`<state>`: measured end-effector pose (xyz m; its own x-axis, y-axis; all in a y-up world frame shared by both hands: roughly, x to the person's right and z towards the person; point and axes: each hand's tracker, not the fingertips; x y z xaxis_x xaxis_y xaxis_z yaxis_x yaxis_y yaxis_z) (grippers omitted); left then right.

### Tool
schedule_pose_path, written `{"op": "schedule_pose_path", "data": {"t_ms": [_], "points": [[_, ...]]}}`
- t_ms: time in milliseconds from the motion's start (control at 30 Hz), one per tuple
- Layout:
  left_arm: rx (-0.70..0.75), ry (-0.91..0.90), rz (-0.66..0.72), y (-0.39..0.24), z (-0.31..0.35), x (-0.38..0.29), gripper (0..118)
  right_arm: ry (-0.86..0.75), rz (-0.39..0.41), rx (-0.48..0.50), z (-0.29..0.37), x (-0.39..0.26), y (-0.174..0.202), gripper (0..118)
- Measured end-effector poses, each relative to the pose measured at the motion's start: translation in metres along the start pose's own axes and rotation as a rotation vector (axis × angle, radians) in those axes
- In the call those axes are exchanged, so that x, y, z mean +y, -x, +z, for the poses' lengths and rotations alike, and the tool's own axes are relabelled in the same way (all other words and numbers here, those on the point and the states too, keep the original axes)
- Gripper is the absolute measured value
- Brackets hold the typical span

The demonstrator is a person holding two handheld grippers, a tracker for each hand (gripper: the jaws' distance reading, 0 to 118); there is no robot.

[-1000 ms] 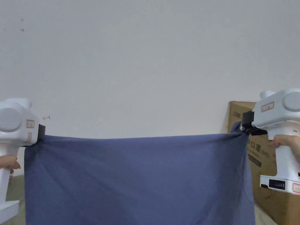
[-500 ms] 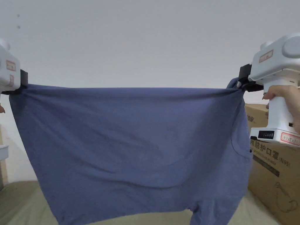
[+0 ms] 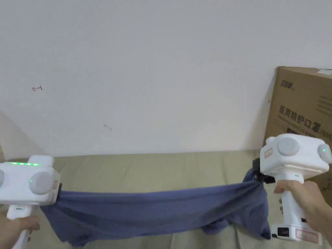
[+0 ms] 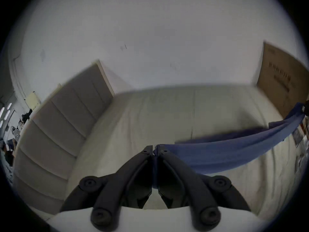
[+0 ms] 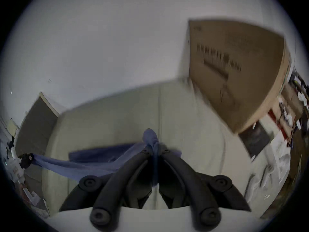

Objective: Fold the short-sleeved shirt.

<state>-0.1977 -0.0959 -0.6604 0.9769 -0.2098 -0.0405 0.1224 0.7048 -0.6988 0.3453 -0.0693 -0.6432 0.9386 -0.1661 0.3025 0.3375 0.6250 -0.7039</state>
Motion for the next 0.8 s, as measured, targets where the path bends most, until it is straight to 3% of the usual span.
{"op": "schedule_pose_path", "data": {"t_ms": [167,300,567,800], "points": [[-0.078,0.103,0.118,-0.002,-0.042,-0.073,4,0.172,-0.049,-0.036,-0.055,-0.076,-0.032,3],[-0.093,0.148,0.118,0.011,-0.031,-0.114,4,0.183,-0.057,-0.021,-0.046,-0.111,-0.053,3],[-0.138,0.11,0.134,0.059,0.086,-0.208,4,0.139,-0.007,0.03,0.059,-0.2,-0.07,3],[-0.184,0.203,0.14,0.078,0.201,-0.321,4,0.15,-0.078,0.025,0.145,-0.321,-0.111,3]]}}
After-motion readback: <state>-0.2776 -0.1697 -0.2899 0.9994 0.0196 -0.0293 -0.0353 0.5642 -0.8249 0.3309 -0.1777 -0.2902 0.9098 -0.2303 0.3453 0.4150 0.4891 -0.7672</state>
